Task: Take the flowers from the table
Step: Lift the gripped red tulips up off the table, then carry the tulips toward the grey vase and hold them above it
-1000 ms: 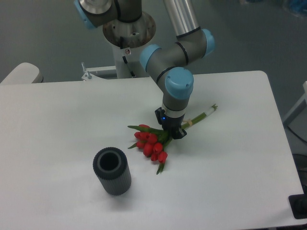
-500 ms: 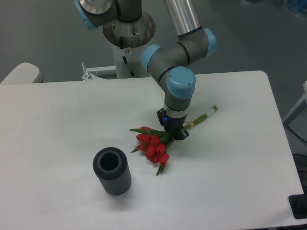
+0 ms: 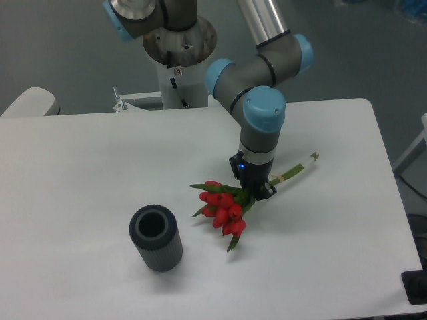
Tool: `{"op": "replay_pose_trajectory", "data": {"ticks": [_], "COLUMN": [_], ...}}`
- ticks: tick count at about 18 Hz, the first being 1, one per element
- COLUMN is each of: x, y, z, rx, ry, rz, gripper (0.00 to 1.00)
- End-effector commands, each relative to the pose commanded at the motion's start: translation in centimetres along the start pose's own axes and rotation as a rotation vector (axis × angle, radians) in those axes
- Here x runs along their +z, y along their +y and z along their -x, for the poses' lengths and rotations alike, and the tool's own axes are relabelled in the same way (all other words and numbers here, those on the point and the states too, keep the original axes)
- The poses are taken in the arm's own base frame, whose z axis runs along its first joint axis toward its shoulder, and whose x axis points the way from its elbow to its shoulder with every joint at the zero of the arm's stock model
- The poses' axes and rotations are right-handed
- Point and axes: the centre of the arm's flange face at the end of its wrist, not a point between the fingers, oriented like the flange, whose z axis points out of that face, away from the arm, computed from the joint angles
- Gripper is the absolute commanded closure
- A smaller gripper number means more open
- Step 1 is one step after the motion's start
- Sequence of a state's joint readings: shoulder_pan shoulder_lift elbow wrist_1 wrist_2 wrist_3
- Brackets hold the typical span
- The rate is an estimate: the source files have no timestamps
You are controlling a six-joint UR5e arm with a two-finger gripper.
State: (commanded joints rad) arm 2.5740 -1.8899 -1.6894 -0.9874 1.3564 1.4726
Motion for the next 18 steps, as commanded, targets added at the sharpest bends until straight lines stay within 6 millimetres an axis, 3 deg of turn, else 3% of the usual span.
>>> {"op": "replay_pose_trajectory", "data": {"ticks": [2, 5, 10, 14, 18], "x": [-3.9, -7.2, -8.0, -9.3, -9.2], "y": [-0.5, -0.6, -1.5, -2.6, -3.0], "z": [1.9, 3.6, 3.8, 3.8, 3.8], "rx": [-0.025, -0.068, -0.15, -0.177, -0.197], "ry": [-0.002, 0.008, 0.03, 0.032, 0.044], "rz": [-0.103, -0.286, -0.492, -0.587, -0.63], "gripper": [0.71, 0.71, 0.71, 0.71, 0.71]}}
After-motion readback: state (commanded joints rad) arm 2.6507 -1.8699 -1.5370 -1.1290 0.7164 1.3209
